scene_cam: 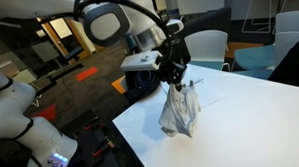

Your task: Put the bottle and cable in the bag

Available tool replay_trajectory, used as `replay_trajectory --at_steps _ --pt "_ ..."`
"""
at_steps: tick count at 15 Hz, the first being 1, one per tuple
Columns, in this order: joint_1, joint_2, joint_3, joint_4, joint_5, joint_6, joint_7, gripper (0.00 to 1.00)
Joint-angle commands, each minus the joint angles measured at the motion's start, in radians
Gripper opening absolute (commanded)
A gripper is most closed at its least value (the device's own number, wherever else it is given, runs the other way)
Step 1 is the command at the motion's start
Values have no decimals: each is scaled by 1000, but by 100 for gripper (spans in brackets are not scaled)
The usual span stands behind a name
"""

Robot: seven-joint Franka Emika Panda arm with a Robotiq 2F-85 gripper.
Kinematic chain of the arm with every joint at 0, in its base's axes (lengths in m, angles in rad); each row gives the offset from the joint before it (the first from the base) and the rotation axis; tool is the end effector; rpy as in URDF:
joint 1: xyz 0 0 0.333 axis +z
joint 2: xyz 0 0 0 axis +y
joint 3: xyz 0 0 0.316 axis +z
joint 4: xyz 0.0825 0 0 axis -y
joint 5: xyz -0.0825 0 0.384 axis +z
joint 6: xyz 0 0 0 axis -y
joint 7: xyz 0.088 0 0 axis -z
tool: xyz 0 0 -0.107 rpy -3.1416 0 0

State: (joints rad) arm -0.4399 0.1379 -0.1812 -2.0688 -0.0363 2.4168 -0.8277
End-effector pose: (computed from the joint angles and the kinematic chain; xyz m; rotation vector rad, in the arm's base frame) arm 0.4822 -0.3424 0.3880 2.9364 0.3474 0.1852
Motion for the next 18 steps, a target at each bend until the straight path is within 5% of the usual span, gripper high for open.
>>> replay_trajectory --at_steps 1,12,18 --pt "44 -127 -41 -58 1 4 11 3" --pt "110 -18 -70 31 -161 -174 124 3" --pt "90 44 -55 79 -17 -160 9 3"
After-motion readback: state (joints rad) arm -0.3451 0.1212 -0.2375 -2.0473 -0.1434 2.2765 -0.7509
